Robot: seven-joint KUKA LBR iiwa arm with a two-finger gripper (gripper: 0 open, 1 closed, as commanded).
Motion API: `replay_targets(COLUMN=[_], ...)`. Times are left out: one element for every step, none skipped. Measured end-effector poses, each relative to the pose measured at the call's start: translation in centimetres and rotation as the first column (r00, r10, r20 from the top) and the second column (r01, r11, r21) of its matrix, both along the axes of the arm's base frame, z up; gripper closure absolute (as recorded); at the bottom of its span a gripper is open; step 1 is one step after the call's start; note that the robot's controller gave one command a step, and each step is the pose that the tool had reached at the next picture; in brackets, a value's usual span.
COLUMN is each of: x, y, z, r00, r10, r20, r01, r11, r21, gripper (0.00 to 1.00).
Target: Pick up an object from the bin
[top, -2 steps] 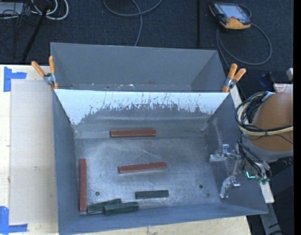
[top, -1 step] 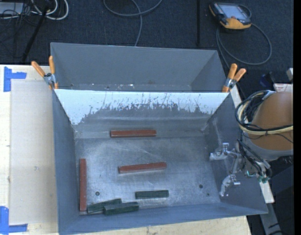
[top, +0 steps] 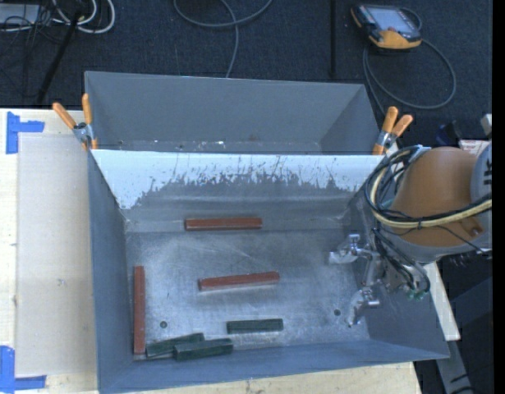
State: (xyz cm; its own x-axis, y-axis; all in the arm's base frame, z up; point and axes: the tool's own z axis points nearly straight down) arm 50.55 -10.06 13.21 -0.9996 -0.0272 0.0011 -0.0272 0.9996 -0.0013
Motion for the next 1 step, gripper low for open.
replay_targets(x=[-0.66], y=[2.75], z=[-3.41], r00=[0.998], r10=[0.058], r20=[0.006], r01=[-0.058], r11=[0.998], r21=[0.004], gripper=[0.0])
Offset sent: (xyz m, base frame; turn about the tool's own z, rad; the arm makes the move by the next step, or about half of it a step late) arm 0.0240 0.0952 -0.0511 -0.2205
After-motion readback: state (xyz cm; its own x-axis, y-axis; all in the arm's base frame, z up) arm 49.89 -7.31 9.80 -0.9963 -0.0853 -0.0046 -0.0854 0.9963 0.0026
